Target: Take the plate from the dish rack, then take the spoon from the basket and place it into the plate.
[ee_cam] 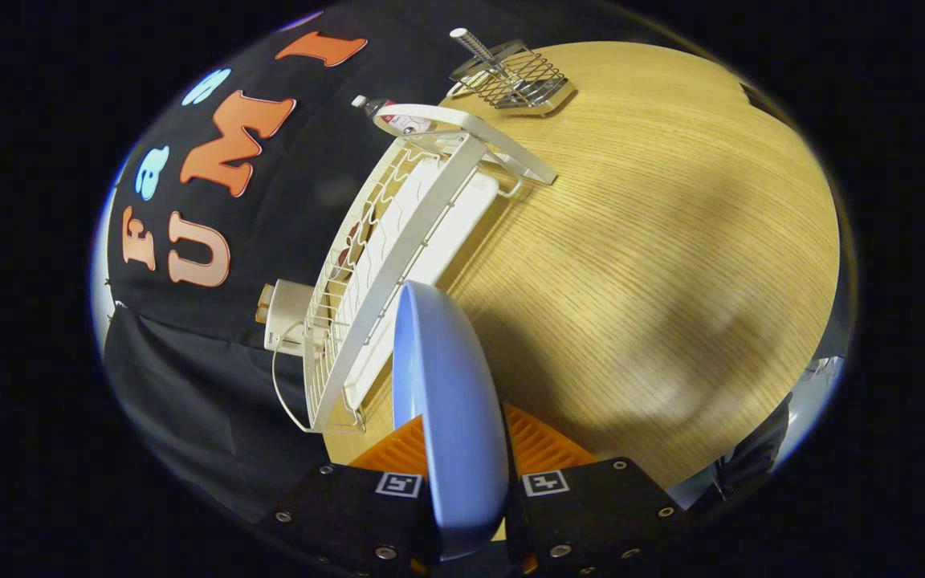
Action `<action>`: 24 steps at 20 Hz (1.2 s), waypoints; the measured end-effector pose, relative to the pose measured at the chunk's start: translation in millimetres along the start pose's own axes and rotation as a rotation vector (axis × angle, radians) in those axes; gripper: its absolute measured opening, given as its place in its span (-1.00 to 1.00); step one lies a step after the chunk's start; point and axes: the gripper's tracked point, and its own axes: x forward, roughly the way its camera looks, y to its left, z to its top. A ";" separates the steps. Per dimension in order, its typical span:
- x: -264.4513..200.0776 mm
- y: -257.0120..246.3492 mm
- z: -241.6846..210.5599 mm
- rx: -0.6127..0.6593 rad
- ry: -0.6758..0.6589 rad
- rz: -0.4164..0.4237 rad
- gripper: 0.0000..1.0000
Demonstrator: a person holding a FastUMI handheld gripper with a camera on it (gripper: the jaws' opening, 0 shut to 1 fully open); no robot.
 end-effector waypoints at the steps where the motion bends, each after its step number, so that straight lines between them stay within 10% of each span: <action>1: 1.7 -5.5 -0.5 -0.001 0.008 -0.020 -0.35; 12: -36.1 -35.7 48.9 -0.151 -0.077 -0.126 0.77; 24: -102.8 -11.7 226.6 -0.688 -0.463 -0.239 0.97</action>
